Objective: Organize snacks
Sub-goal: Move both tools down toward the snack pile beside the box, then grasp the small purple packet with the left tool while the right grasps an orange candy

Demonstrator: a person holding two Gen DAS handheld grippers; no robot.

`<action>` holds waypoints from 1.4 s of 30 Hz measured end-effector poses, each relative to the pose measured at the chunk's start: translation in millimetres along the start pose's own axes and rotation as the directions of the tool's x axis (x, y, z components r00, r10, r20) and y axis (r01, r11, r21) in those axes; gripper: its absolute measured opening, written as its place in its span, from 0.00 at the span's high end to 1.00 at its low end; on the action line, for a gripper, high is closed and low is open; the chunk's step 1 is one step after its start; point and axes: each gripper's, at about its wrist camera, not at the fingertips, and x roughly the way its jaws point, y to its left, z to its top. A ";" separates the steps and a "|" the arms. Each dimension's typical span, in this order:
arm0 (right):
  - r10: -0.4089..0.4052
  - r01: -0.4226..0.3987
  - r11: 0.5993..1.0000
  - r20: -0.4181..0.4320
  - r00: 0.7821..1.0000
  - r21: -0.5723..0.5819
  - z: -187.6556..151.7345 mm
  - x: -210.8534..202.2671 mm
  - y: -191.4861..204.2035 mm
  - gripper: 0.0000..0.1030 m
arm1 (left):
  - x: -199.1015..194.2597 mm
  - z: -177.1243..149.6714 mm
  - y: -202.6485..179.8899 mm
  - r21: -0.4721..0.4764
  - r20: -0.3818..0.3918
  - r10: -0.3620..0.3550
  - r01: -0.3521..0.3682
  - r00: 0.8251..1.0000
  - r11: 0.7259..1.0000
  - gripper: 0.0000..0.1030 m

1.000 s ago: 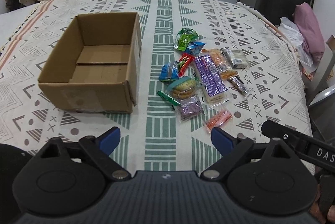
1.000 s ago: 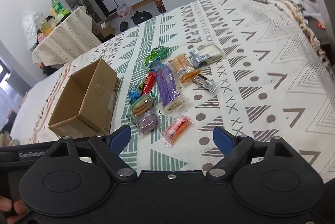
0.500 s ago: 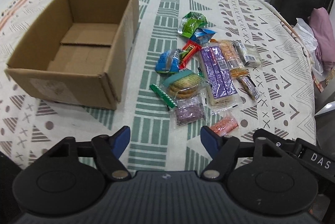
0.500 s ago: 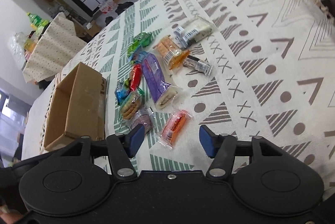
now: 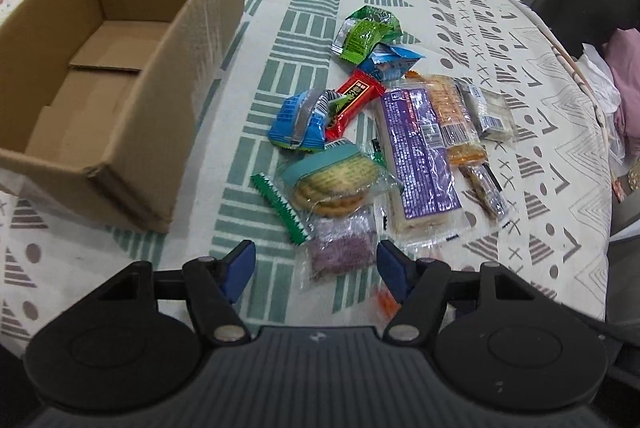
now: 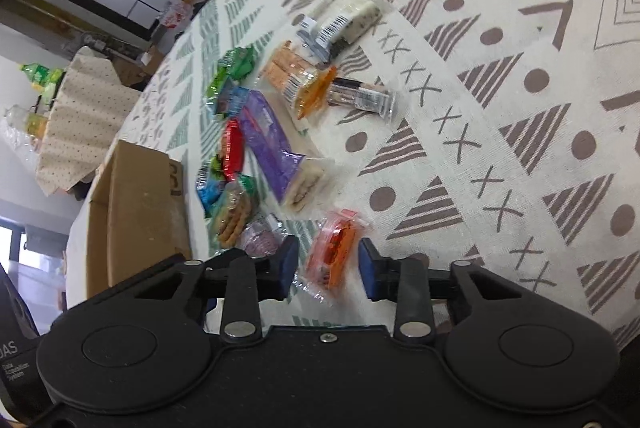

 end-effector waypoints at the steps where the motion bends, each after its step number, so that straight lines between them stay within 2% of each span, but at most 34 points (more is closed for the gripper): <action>1: -0.004 0.004 1.000 -0.011 1.000 0.011 0.8 4.7 -1.1 0.72 | 2.5 0.8 -0.5 -0.002 -0.001 0.003 -0.003 1.000 1.000 0.35; 5: -0.022 0.023 0.999 -0.027 0.999 0.029 2.3 15.6 -2.9 0.73 | 10.3 2.9 -1.9 -0.018 0.007 0.007 -0.007 1.000 1.000 0.35; 12: -0.005 0.008 0.998 -0.042 0.999 0.061 5.1 23.2 -5.4 0.70 | 25.1 5.2 -4.8 -0.042 -0.011 0.010 -0.010 1.000 0.999 0.35; 16: -0.013 0.014 0.999 -0.032 0.999 0.039 7.5 27.5 0.3 0.70 | 28.4 4.2 -7.6 -0.047 0.006 0.024 -0.024 1.000 0.999 0.36; 18: -0.015 0.016 0.999 -0.032 0.999 0.030 7.7 27.9 2.1 0.70 | 27.6 3.5 -7.8 -0.048 0.007 0.016 -0.016 1.000 0.999 0.46; 23: -0.016 0.017 0.999 -0.032 0.999 0.032 7.7 27.5 2.6 0.67 | 23.0 2.8 -4.5 -0.058 -0.002 -0.004 0.004 1.000 0.998 0.62; 27: -0.026 0.026 1.000 -0.028 0.999 0.013 7.3 33.4 8.9 0.65 | 17.4 3.2 4.2 -0.097 -0.008 -0.008 0.007 1.000 0.995 0.63; 29: -0.047 0.047 0.999 -0.017 0.999 -0.015 5.0 35.3 13.4 0.67 | 12.6 1.6 6.3 -0.102 -0.006 -0.012 0.011 1.000 0.995 0.63; 30: -0.057 0.057 0.998 -0.013 0.998 -0.032 4.0 35.6 15.5 0.70 | 10.1 0.4 7.2 -0.103 -0.006 -0.014 0.013 1.000 0.995 0.63; 31: -0.068 0.068 0.997 -0.008 0.998 -0.046 3.0 34.9 17.0 0.79 | 7.4 -1.2 7.6 -0.104 -0.006 -0.015 0.014 1.000 0.995 0.63; 35: -0.063 0.063 0.997 0.012 0.998 -0.037 2.7 28.2 15.5 0.80 | -4.6 -5.8 7.8 -0.101 0.001 -0.023 0.023 1.000 0.995 0.63; 42: 0.014 -0.009 0.997 0.063 0.998 -0.077 1.0 8.8 26.3 0.81 | -35.7 -6.2 5.9 -0.079 0.086 -0.038 0.045 0.996 0.996 0.63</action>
